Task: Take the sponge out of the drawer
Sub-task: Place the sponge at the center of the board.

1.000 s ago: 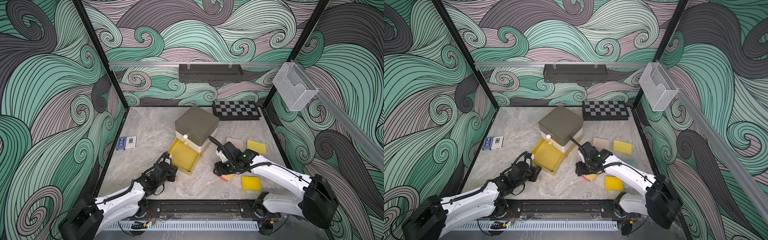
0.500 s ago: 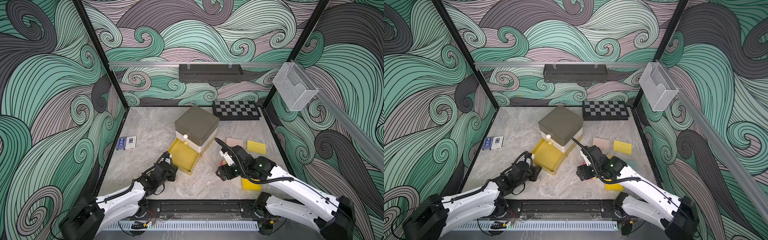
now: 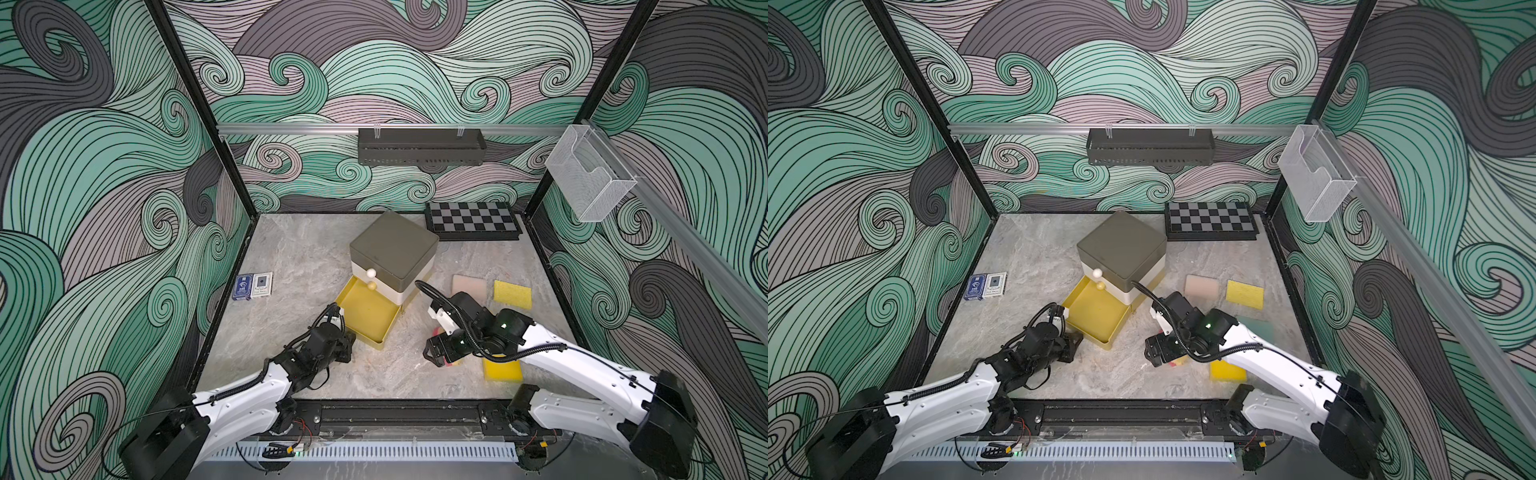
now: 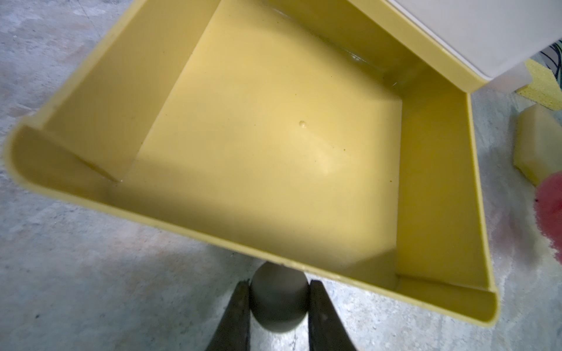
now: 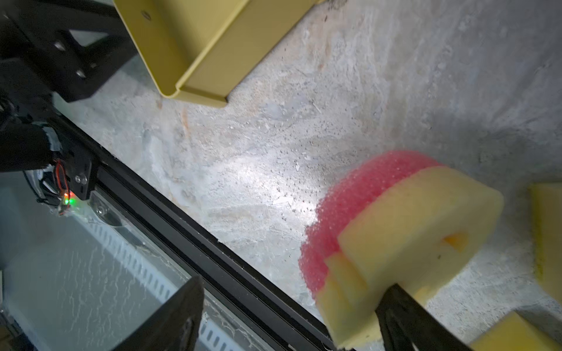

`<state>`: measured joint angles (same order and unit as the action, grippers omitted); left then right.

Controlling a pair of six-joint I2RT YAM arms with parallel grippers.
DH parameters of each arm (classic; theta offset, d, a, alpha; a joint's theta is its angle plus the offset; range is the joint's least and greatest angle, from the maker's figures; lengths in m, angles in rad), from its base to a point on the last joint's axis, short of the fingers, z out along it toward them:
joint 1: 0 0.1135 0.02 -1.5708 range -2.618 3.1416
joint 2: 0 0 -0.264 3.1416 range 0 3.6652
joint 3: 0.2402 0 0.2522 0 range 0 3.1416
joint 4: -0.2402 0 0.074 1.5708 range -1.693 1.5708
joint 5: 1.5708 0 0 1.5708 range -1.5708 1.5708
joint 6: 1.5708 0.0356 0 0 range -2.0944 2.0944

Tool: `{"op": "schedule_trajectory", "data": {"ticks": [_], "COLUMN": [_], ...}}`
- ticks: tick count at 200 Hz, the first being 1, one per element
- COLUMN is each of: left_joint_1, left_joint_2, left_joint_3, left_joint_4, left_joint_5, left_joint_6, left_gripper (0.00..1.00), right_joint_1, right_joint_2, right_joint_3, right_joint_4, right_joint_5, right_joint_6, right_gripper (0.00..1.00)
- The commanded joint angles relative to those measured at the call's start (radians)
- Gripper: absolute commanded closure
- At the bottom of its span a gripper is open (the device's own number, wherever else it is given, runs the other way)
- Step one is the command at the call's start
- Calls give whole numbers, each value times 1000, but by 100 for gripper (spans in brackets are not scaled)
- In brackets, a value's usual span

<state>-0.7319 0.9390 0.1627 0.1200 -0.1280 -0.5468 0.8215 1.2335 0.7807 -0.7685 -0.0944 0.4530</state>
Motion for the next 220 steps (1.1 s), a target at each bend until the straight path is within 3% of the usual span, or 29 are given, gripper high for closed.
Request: {"op": "schedule_trajectory", "data": {"ticks": [1, 20, 52, 82, 95, 105, 126, 158, 172, 190, 220], "left_joint_1": [-8, -8, -9, -8, -9, -8, -9, -9, -8, -8, -8], "left_joint_2": [12, 13, 26, 24, 36, 45, 56, 27, 31, 41, 51], "left_joint_3": [14, 10, 14, 11, 14, 14, 20, 14, 17, 18, 21], "left_joint_4": [-11, -5, -4, -2, 3, 13, 11, -3, -5, 3, 5], "left_joint_5": [7, 7, 10, 10, 10, 12, 15, 9, 14, 14, 13], "left_joint_6": [13, 12, 11, 11, 11, 11, 14, 13, 14, 15, 17], "left_gripper": [89, 89, 89, 89, 89, 89, 89, 89, 89, 89, 89], "right_joint_1": [40, 71, 82, 106, 108, 108, 87, 74, 76, 71, 65], "right_joint_2": [13, 123, 137, 110, 144, 158, 66, 191, 205, 126, -6], "right_joint_3": [57, 115, 106, 115, 127, 123, 25, 104, 110, 91, 45], "right_joint_4": [-80, -234, -227, -218, -183, -119, 127, -164, -219, -172, -1], "right_joint_5": [204, 362, 406, 450, 285, 58, -216, 241, 346, 314, 128], "right_joint_6": [53, 75, 169, 120, -9, -92, -43, 40, 63, 82, 53], "right_gripper": [13, 13, 13, 13, 13, 13, 9, 11, 11, 9, 10]}}
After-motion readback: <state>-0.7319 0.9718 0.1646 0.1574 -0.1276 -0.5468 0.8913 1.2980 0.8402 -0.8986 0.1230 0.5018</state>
